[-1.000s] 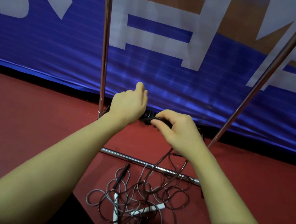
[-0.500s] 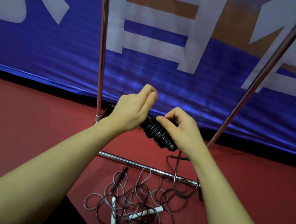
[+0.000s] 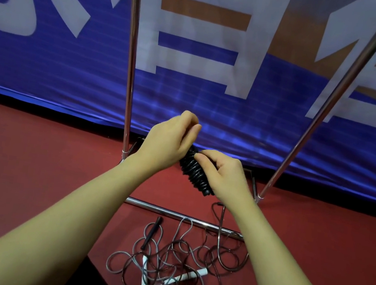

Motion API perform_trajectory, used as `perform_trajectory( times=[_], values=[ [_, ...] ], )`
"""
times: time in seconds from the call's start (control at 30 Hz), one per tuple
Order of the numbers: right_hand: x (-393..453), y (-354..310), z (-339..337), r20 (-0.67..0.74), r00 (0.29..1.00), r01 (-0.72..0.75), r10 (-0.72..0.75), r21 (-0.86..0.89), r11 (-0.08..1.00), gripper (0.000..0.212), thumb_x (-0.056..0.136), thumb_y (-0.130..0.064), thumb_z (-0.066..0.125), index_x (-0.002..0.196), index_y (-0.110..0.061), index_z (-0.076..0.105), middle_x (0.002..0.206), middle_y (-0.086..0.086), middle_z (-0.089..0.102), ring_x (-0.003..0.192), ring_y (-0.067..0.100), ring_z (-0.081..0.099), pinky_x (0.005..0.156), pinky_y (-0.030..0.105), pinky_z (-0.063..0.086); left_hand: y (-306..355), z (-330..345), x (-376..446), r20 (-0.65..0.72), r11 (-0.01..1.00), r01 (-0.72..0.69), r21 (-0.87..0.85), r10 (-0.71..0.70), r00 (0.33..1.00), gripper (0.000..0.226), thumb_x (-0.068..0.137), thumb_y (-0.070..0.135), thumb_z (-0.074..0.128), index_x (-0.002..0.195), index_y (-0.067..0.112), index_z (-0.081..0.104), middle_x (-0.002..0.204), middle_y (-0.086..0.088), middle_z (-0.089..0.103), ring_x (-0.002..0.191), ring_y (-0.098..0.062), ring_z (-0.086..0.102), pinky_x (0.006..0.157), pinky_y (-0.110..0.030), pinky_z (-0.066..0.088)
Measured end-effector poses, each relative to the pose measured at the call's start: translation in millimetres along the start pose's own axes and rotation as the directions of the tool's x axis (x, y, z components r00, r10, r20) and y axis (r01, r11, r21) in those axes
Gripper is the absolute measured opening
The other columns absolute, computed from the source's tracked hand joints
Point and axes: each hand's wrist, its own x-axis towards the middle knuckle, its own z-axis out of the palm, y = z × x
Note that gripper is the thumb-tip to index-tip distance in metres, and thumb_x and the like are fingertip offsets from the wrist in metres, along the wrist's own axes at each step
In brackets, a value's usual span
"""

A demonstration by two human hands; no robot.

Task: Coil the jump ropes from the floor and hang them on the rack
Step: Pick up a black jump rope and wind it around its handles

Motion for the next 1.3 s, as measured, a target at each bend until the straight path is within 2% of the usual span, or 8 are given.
perform_trajectory(
  times=[0.17, 0.37, 0.53, 0.63, 0.83, 1.1, 1.2, 1.3],
  values=[
    [2, -5, 4, -0.236, 0.970, -0.023, 0.066, 0.180, 0.983, 0.028, 0.086, -0.039, 0.057, 0.091, -0.016, 0.072, 0.079, 0.002, 0.072, 0.077, 0.025, 0.066, 0.076, 0.046, 0.052, 0, 5, 1, -0.066, 0.934, 0.137, -0.330, -0.167, 0.984, 0.034, 0.095, 0.031, 0.046, 0.121, 0.008, 0.046, 0.115, 0.003, 0.048, 0.102, -0.008, 0.050, 0.080, -0.011, 0.040],
    [5, -7, -3, -0.391, 0.905, -0.033, 0.170, 0.334, 0.942, 0.019, 0.094, -0.023, 0.057, 0.078, -0.029, 0.067, 0.076, 0.002, 0.071, 0.075, 0.016, 0.064, 0.077, 0.044, 0.053, 17, 21, -7, 0.246, 0.816, 0.423, -0.395, -0.349, 0.904, 0.018, 0.096, 0.032, 0.051, 0.099, 0.015, 0.053, 0.090, 0.009, 0.056, 0.076, -0.005, 0.050, 0.070, -0.014, 0.038],
    [6, -12, -6, -0.379, 0.899, -0.047, 0.218, 0.414, 0.909, 0.017, 0.093, -0.021, 0.059, 0.085, -0.023, 0.074, 0.062, -0.014, 0.068, 0.061, -0.003, 0.057, 0.063, 0.020, 0.047, 24, 26, -8, 0.307, 0.779, 0.471, -0.415, -0.368, 0.878, 0.033, 0.091, 0.045, 0.055, 0.108, 0.016, 0.054, 0.083, 0.004, 0.062, 0.072, -0.013, 0.057, 0.069, -0.028, 0.044],
    [6, -13, -10, -0.326, 0.903, -0.073, 0.279, 0.523, 0.849, 0.013, 0.093, -0.015, 0.059, 0.094, -0.012, 0.072, 0.038, -0.018, 0.048, 0.040, -0.003, 0.046, 0.050, 0.008, 0.034, 25, 27, -7, 0.297, 0.752, 0.482, -0.450, -0.383, 0.875, 0.028, 0.093, 0.038, 0.056, 0.112, 0.017, 0.056, 0.066, 0.010, 0.050, 0.056, -0.004, 0.046, 0.055, -0.015, 0.036],
    [9, -7, -11, -0.184, 0.949, -0.103, 0.257, 0.591, 0.800, 0.025, 0.094, -0.006, 0.055, 0.097, -0.028, 0.068, 0.042, -0.016, 0.041, 0.042, 0.005, 0.025, 0.048, 0.025, 0.023, 23, 23, -4, 0.295, 0.690, 0.463, -0.557, -0.356, 0.887, 0.017, 0.098, 0.021, 0.050, 0.113, 0.024, 0.059, 0.094, 0.001, 0.066, 0.087, -0.010, 0.063, 0.079, -0.019, 0.048],
    [13, 6, -10, -0.119, 0.979, -0.066, 0.165, 0.579, 0.813, 0.030, 0.094, -0.003, 0.054, 0.109, -0.026, 0.066, 0.048, -0.006, 0.043, 0.047, 0.007, 0.037, 0.057, 0.026, 0.038, 28, 19, -5, 0.350, 0.696, 0.468, -0.545, -0.319, 0.881, 0.031, 0.104, 0.026, 0.028, 0.134, 0.022, 0.036, 0.103, 0.016, 0.054, 0.090, 0.009, 0.050, 0.074, -0.003, 0.037],
    [13, 8, -9, -0.122, 0.982, -0.055, 0.146, 0.552, 0.832, 0.030, 0.093, -0.007, 0.056, 0.106, -0.031, 0.069, 0.051, 0.000, 0.044, 0.049, 0.009, 0.038, 0.063, 0.031, 0.039, 21, 21, -4, 0.396, 0.654, 0.507, -0.561, -0.326, 0.858, 0.035, 0.104, 0.031, 0.026, 0.138, 0.021, 0.033, 0.119, 0.010, 0.053, 0.109, -0.002, 0.051, 0.094, -0.019, 0.038],
    [12, 8, -8, -0.111, 0.981, -0.074, 0.160, 0.545, 0.835, 0.028, 0.093, -0.009, 0.057, 0.107, -0.031, 0.068, 0.054, 0.004, 0.044, 0.047, 0.008, 0.036, 0.062, 0.032, 0.038, 21, 23, 0, 0.440, 0.571, 0.575, -0.586, -0.372, 0.818, 0.037, 0.102, 0.042, 0.030, 0.132, 0.021, 0.038, 0.118, 0.003, 0.054, 0.110, -0.014, 0.051, 0.090, -0.030, 0.041]
  ],
)
